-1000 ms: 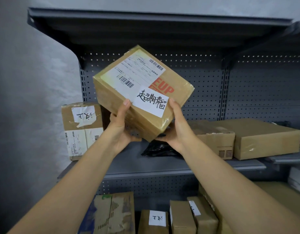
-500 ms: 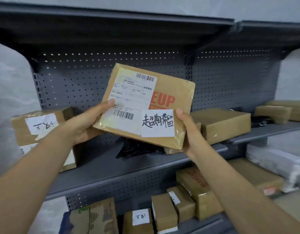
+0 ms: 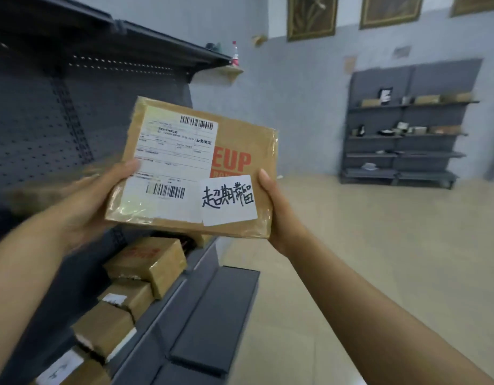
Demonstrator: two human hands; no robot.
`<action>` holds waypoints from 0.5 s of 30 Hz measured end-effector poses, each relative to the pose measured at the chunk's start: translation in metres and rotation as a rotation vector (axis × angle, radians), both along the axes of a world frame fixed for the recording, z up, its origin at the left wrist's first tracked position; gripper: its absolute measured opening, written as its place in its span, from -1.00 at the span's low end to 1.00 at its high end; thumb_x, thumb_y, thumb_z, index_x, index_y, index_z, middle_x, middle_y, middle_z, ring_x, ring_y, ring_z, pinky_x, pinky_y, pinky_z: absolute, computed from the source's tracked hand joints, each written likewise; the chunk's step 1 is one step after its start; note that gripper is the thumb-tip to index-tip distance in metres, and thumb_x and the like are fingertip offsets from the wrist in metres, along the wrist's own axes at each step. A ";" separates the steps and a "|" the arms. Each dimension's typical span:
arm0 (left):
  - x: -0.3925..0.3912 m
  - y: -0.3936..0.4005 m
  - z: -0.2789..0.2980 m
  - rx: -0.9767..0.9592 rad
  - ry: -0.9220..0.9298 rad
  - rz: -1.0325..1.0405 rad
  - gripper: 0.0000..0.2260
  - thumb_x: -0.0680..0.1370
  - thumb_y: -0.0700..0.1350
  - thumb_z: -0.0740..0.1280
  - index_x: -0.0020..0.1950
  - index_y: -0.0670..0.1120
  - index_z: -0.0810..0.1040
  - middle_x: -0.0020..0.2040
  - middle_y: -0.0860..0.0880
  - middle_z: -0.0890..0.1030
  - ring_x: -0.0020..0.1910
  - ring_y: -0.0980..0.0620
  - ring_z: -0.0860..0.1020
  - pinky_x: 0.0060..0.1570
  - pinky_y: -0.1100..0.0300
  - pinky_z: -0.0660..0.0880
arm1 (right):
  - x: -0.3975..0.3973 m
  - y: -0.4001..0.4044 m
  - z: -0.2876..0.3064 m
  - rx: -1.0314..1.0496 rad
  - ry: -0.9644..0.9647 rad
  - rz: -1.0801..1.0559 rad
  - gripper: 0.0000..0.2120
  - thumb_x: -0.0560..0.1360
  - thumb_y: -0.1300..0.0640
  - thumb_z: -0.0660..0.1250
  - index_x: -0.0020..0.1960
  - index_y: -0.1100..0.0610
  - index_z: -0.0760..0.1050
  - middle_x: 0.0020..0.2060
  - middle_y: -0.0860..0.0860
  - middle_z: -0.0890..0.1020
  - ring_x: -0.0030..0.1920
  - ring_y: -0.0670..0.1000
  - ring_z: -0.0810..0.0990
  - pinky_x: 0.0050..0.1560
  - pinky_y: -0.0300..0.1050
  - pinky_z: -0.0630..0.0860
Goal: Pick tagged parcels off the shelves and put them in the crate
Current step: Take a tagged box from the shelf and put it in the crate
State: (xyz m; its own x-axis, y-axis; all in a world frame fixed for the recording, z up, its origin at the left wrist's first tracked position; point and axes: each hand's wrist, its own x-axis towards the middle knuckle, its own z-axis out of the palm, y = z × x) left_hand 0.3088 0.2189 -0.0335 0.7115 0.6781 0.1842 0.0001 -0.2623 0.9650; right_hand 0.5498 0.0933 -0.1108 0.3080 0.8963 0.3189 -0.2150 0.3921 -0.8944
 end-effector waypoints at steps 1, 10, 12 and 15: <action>0.019 -0.012 -0.006 -0.044 -0.031 -0.063 -0.41 0.15 0.29 0.51 0.08 0.02 0.62 -0.06 0.00 0.75 -0.20 0.07 0.72 -0.27 0.18 0.61 | 0.012 -0.025 -0.004 -0.016 -0.011 -0.063 -0.43 0.59 -0.19 0.14 0.44 0.16 0.40 0.30 0.16 0.59 0.29 0.17 0.57 0.27 0.08 0.52; 0.193 -0.173 -0.060 -0.241 0.029 -0.644 -0.71 0.47 0.18 0.27 0.05 0.19 0.72 0.22 -0.01 0.66 0.15 0.00 0.65 -0.10 0.17 0.65 | 0.091 -0.291 -0.034 -0.188 -0.070 -0.587 -0.46 0.63 -0.18 0.07 0.40 0.16 0.45 0.28 0.19 0.59 0.29 0.23 0.57 0.35 0.19 0.45; 0.232 -0.219 -0.069 -0.231 0.072 -0.779 -0.54 0.27 0.29 0.49 0.13 0.20 0.68 0.25 0.02 0.64 0.19 0.00 0.63 -0.04 0.17 0.64 | 0.104 -0.355 -0.044 -0.212 -0.036 -0.691 -0.44 0.60 -0.23 0.11 0.40 0.15 0.46 0.28 0.20 0.59 0.29 0.26 0.55 0.38 0.31 0.37; 0.288 -0.301 -0.085 -0.202 0.122 -0.933 -0.36 0.06 0.35 0.58 0.11 0.21 0.69 0.22 0.03 0.66 0.14 0.02 0.65 -0.09 0.18 0.64 | 0.118 -0.453 -0.057 -0.235 0.028 -0.831 -0.43 0.58 -0.23 0.16 0.40 0.14 0.46 0.28 0.19 0.59 0.29 0.24 0.56 0.38 0.29 0.38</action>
State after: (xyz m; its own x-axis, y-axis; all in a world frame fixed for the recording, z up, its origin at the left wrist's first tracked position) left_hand 0.5964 -0.0823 -0.1185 0.9871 -0.1596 0.0152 -0.0213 -0.0362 0.9991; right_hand 0.6676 -0.3600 -0.1681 0.8980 0.4186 0.1360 0.0362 0.2378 -0.9706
